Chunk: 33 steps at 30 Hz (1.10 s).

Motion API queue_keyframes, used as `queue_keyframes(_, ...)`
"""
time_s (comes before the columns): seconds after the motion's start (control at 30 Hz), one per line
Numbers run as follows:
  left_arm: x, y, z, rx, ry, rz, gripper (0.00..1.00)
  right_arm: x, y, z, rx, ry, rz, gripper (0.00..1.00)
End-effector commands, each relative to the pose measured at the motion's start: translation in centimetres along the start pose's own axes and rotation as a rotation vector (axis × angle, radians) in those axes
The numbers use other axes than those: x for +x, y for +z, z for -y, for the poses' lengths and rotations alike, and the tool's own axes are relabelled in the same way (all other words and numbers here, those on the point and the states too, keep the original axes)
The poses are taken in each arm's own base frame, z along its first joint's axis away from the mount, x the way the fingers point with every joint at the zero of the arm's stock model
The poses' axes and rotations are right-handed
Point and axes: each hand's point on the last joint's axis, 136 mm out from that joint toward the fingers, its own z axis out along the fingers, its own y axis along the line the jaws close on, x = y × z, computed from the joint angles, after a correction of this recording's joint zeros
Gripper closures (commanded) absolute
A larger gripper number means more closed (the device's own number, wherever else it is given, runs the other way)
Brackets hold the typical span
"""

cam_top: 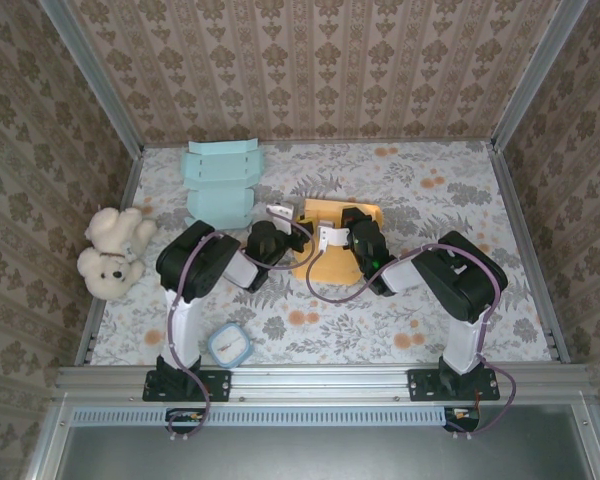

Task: Fold the paper box

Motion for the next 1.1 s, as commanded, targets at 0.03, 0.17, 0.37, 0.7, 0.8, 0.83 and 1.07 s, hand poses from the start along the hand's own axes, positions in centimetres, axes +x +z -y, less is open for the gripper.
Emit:
queue_keyframes(0.03,-1.2,1.2,1.9,0.018,0.049,0.06,0.73,-2.4,-0.9,-4.8,-0.184,-0.024,0.117,1.0)
queue_keyframes(0.17,-1.0,1.6,1.5,-0.02,0.016,0.07,0.74,-2.3,-0.8,-5.0,-0.189,-0.022,0.111,1.0)
queue_keyframes(0.37,-0.8,1.8,0.9,-0.086,-0.018,0.085,0.79,-2.2,-0.8,-5.3,-0.204,-0.022,0.105,1.0)
queue_keyframes(0.7,-0.1,0.6,-1.8,-0.339,-0.079,0.107,1.0,-1.6,-0.4,-4.9,-0.199,-0.008,0.057,1.0)
queue_keyframes(0.8,0.1,0.5,-1.8,-0.366,-0.052,0.09,1.0,-1.7,-0.4,-4.7,-0.195,-0.002,0.06,1.0)
queue_keyframes(0.83,0.0,0.5,-1.7,-0.367,-0.046,0.091,1.0,-1.7,-0.4,-4.8,-0.198,0.002,0.06,1.0)
queue_keyframes(1.07,-0.2,0.8,-0.7,-0.338,-0.005,0.083,0.85,-1.9,-0.6,-4.9,-0.214,0.016,0.066,1.0)
